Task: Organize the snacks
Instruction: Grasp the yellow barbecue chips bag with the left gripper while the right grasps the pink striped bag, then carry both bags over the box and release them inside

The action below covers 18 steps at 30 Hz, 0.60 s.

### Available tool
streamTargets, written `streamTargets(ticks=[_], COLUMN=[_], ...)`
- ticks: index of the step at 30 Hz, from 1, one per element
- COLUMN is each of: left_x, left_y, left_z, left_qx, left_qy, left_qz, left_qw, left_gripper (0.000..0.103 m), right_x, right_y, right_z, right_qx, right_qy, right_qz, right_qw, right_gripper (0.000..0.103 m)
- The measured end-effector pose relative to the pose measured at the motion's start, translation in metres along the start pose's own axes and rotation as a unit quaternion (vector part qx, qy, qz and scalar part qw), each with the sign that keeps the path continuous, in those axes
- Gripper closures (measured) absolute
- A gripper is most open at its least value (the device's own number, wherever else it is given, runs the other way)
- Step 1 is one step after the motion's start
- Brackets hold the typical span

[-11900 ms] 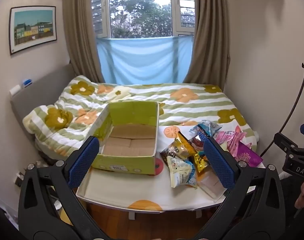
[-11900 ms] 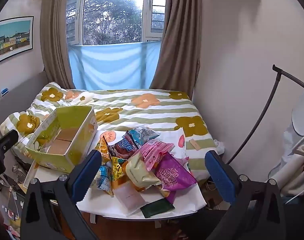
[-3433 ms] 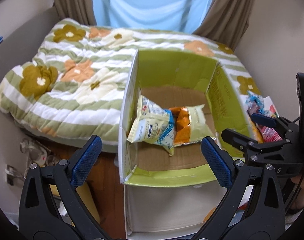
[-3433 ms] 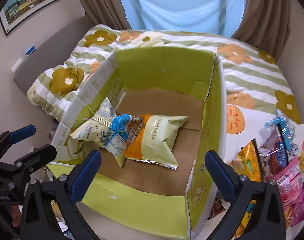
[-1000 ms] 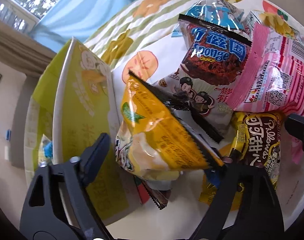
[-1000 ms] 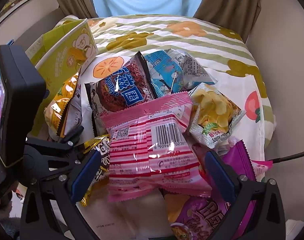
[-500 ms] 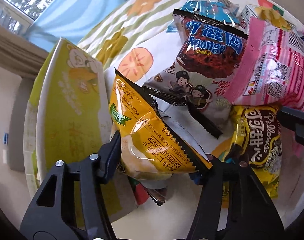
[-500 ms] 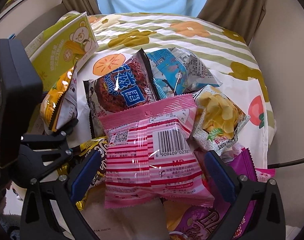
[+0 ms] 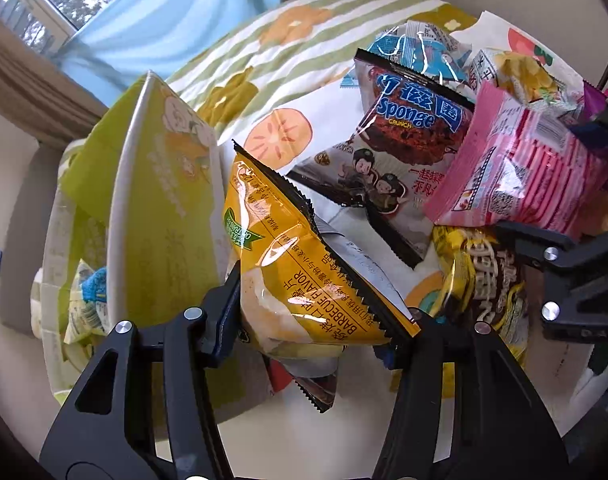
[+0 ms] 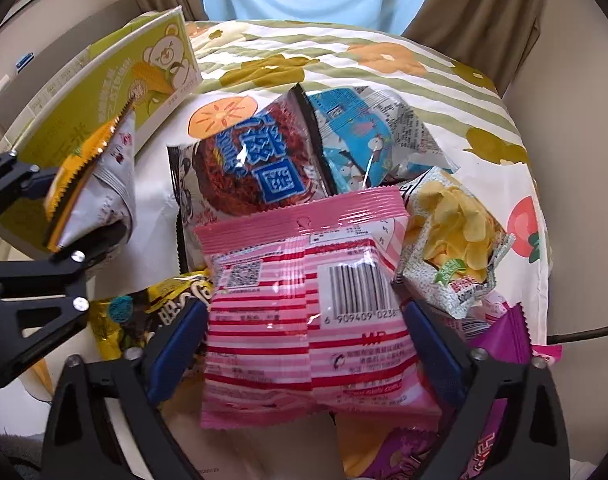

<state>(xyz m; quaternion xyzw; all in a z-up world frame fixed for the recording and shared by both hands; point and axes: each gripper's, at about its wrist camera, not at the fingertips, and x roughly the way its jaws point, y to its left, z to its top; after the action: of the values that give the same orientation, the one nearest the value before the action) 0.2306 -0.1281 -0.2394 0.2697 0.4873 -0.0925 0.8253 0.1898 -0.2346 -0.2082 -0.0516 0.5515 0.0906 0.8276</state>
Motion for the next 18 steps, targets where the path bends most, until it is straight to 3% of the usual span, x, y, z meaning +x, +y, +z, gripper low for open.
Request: streamTargets(ticks=[3, 6, 18], left_x=[-0.009, -0.022, -0.119], left_y=[0.000, -0.001, 0.007], left_z=[-0.003, -0.005, -0.013], left_qx=[-0.003, -0.009, -0.045], left_qy=[-0.010, -0.023, -0.108], left_qz=[0.003, 0.007, 0.019], left_qw=[0.9999, 0.9997, 0.9930], left_gripper=[0.054, 0.054, 0.054], right_x=[0.000, -0.007, -0.078], right_y=[0.004, 0.008, 0.014], right_z=[-0.005, -0.008, -0.011], right_qx=[-0.005, -0.012, -0.008], right_qy=[-0.001, -0.013, -0.075], right_qz=[-0.002, -0.001, 0.002], right_qw=[1.000, 1.000, 0.997], right_gripper=[0.034, 0.038, 0.038])
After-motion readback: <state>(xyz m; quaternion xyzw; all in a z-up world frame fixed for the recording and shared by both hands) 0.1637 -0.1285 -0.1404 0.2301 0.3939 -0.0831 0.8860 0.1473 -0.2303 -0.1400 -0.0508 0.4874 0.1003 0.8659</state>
